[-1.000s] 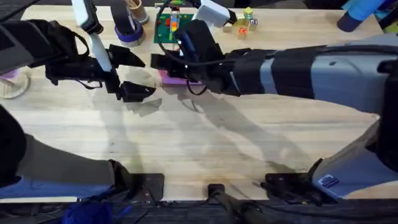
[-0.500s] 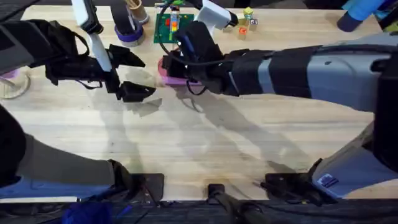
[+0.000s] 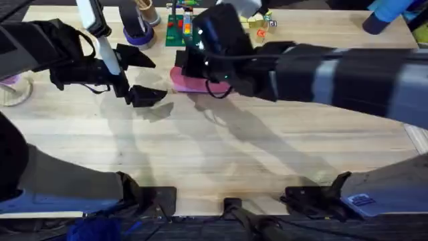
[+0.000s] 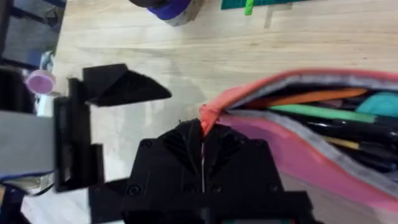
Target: Unzip the bag, pick up the pens from the table one at a time and place them inside, then zip the bag closed.
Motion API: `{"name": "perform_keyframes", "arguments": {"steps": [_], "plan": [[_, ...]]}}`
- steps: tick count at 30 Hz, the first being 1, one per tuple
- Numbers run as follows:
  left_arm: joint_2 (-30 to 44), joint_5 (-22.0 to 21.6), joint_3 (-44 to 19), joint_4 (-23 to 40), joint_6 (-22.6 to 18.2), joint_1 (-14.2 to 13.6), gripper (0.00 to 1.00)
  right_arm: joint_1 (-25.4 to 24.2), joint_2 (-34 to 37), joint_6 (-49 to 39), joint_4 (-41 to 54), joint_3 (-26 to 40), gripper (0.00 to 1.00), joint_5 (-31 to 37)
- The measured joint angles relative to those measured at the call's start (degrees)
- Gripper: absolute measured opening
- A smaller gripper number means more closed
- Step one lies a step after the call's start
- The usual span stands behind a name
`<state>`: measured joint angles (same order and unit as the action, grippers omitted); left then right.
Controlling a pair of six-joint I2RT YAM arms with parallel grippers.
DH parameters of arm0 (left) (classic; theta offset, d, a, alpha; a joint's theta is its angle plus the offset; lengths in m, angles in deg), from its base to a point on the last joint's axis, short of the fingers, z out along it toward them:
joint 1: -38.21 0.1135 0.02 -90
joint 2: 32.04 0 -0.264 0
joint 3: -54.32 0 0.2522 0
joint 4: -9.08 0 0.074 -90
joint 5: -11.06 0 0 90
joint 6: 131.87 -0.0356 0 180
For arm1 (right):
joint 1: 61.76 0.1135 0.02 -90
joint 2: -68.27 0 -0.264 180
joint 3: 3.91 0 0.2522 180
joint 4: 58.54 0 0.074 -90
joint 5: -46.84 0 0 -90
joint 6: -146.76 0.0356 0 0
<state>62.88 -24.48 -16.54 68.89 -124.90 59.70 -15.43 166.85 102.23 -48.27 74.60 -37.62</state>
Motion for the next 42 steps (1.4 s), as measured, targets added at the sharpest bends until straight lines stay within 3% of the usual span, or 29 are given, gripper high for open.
{"name": "perform_keyframes", "arguments": {"steps": [6, 16, 21, 31, 33, 37, 38, 42], "plan": [[0.0, 1.5, 0.0, -3.3, -0.2, -2.3, 0.993, 0.1, -3.4, 0.0, 4.5, 0.0, 0.03, -0.7], [0.3, 2.9, 0.0, -7.7, 0.8, -8.4, 0.993, 0.1, -3.4, 0.0, 4.9, 0.0, 0.029, -0.8], [2.2, 3.3, 0.0, -7.8, 4.1, -9.0, 0.993, 0.1, -3.4, 0.0, 4.9, 0.0, 0.029, -0.8], [2.5, 4.3, 0.0, -8.6, 5.8, -10.9, 0.977, 0.1, -3.4, 0.0, 4.9, 0.0, 0.029, -0.8], [2.5, 4.3, 0.0, -8.8, 5.9, -11.6, 0.79, 0.1, -3.4, 0.0, 4.9, 0.0, 0.03, -0.8], [2.6, 4.3, 0.0, -9.0, 6.0, -12.4, 0.187, 0.0, -3.4, 0.0, 4.9, 0.0, 0.029, -0.8], [2.6, 4.3, 0.0, -9.0, 5.9, -12.4, 0.084, 0.0, -3.4, 0.0, 4.9, 0.0, 0.03, -0.9], [3.0, 4.5, 0.0, -9.5, 6.1, -12.4, 0.045, -0.6, -3.4, 0.0, 4.9, 0.0, 0.029, -1.2]]}}
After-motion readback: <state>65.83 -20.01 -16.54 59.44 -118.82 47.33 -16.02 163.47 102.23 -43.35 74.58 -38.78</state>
